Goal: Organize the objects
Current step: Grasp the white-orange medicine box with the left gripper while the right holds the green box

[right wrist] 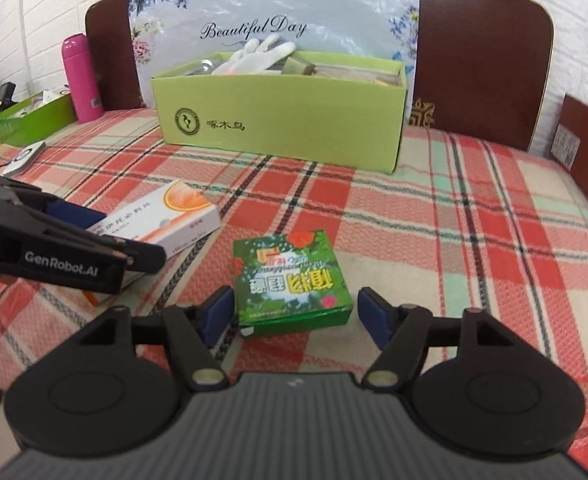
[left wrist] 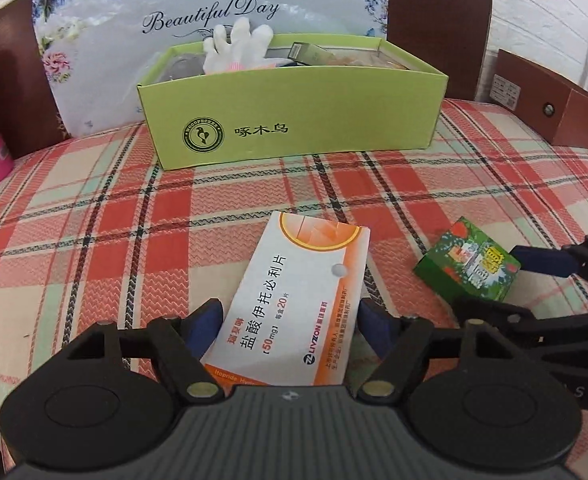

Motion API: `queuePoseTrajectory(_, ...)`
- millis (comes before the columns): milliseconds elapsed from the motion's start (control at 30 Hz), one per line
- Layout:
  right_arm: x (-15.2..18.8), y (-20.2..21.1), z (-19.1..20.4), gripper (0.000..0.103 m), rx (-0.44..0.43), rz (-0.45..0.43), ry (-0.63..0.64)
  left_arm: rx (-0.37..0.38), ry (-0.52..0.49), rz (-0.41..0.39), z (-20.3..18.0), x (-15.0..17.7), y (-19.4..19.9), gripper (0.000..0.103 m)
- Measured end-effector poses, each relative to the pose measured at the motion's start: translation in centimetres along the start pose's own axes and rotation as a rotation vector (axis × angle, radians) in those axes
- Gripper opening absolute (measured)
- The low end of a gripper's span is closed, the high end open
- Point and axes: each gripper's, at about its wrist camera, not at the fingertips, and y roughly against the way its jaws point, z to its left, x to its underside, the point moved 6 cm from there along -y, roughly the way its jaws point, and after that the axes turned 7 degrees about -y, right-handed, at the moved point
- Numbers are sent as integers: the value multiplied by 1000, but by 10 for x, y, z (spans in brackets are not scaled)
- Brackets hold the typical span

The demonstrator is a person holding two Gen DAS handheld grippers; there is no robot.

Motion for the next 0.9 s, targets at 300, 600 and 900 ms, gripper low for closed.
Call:
queuePoseTrajectory(300,-1,-10,0,72,-53,4,10,7,-8,-1,-2,-2,-1,77)
queuePoseTrajectory(600,-3,-14,-2,61,-80,0,2,20,-14,2,-2,0,-4,74)
queuePoseTrajectory(900,-21,9,-1,60,-109,-28,-42,51,9,-107,5,-28,37,70)
